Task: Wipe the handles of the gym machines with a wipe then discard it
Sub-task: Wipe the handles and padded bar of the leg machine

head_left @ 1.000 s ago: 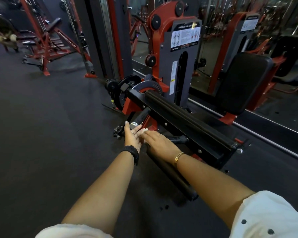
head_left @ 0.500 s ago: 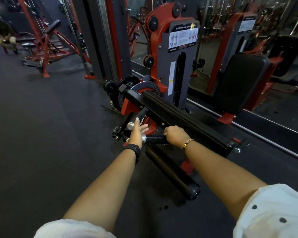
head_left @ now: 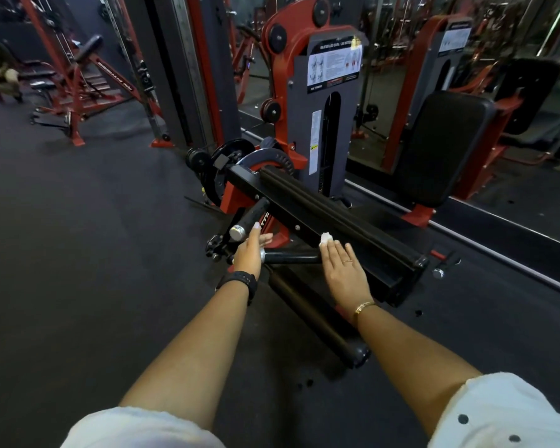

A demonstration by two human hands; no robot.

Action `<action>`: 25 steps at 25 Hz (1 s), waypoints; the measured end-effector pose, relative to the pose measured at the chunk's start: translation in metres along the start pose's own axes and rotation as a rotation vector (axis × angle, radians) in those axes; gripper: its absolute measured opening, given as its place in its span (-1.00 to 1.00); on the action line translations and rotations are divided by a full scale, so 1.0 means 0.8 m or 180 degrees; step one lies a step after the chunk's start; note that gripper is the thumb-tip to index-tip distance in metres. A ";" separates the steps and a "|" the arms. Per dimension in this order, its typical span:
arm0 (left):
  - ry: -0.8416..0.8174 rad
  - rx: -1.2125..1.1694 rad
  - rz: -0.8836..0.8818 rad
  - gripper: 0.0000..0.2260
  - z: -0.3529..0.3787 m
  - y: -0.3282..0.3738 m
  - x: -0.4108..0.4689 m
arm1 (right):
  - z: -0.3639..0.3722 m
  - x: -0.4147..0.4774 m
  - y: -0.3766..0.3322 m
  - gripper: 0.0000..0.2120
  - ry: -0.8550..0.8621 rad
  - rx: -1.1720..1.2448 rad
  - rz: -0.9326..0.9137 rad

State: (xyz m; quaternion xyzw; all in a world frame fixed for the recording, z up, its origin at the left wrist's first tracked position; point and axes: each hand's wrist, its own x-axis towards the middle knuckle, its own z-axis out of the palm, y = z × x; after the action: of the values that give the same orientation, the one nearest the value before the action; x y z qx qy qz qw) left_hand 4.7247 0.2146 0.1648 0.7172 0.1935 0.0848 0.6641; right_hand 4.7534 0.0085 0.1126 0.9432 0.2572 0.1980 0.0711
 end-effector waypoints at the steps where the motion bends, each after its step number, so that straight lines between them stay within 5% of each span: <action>1: 0.0025 0.0030 0.0015 -0.51 0.001 0.001 -0.002 | -0.005 -0.001 -0.008 -0.44 0.0163 0.0109 0.0214; 3: 0.0105 0.0075 -0.0008 -0.46 0.002 0.002 -0.003 | -0.020 0.010 -0.047 -0.52 0.0543 0.0427 0.0098; 5: 0.0126 0.0151 -0.0081 -0.41 0.001 0.005 -0.003 | -0.030 0.017 -0.096 -0.55 0.0867 0.0852 -0.0665; 8: -0.0033 0.0229 -0.0214 -0.36 -0.004 0.010 0.003 | -0.035 0.005 -0.108 -0.60 0.0905 0.1013 -0.1167; 12: 0.0046 0.0134 -0.0178 -0.41 -0.003 0.004 0.004 | -0.005 -0.022 -0.046 -0.36 0.0041 0.0816 -0.0419; 15: 0.0149 0.0161 -0.0115 -0.43 0.000 0.001 0.000 | 0.010 -0.034 -0.045 -0.39 0.0154 0.1435 0.0279; 18: 0.0148 0.0259 -0.0061 -0.44 -0.002 0.002 -0.003 | 0.011 -0.035 -0.087 -0.63 0.0277 0.3193 0.1740; 21: 0.0073 0.0525 0.0017 -0.41 -0.003 0.000 -0.004 | 0.001 -0.010 -0.109 -0.74 -0.1146 0.4916 0.3636; 23: 0.0035 0.0658 0.0090 -0.42 -0.006 -0.001 -0.004 | -0.006 0.015 -0.120 -0.84 -0.1658 0.5867 0.3734; 25: 0.0004 0.0704 0.0105 -0.44 -0.008 -0.001 -0.001 | -0.024 0.043 -0.126 -0.84 -0.1473 0.6938 0.3871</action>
State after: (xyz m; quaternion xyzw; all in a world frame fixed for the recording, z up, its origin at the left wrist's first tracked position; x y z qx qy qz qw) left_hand 4.7213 0.2202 0.1644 0.7891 0.1903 0.0743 0.5793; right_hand 4.7270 0.1135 0.1178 0.4905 -0.2052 -0.2837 -0.7980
